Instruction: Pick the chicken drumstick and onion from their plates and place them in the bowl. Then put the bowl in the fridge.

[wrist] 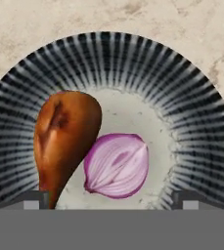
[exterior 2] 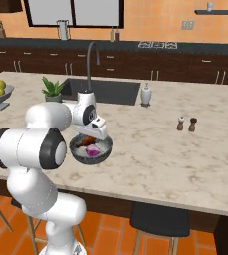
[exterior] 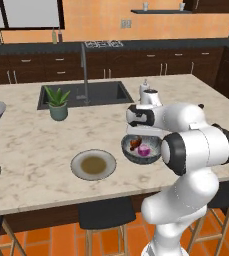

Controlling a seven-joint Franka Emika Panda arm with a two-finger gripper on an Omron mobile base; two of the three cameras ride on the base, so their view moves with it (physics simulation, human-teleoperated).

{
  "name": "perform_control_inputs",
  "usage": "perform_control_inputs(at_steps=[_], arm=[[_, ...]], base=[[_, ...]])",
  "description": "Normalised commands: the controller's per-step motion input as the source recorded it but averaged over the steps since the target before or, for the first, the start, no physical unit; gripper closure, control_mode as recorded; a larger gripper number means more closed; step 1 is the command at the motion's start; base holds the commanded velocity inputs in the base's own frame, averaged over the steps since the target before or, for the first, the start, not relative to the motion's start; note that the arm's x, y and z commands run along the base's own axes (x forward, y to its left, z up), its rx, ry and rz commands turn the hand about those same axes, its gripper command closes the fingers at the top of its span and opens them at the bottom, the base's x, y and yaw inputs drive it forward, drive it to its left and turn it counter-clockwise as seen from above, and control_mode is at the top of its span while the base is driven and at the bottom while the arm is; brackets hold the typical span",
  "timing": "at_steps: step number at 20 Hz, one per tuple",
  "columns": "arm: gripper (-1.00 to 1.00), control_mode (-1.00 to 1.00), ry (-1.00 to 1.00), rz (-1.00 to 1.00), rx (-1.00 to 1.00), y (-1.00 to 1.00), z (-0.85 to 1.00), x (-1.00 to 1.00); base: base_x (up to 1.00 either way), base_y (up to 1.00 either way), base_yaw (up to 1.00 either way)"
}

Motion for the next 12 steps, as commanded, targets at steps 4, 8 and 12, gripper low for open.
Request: perform_control_inputs(at_steps=[4,8,12], arm=[[-1.0,-1.0,0.01,0.0,0.0,-0.02,0.25,-0.47],[-1.0,-1.0,-0.04,-0.01,0.03,-0.45,0.07,-0.63],[-1.0,-1.0,0.04,0.0,0.09,-0.79,0.01,-0.06]], base=[[0.0,0.0,0.0],[0.0,0.0,0.0],[0.0,0.0,0.0]])
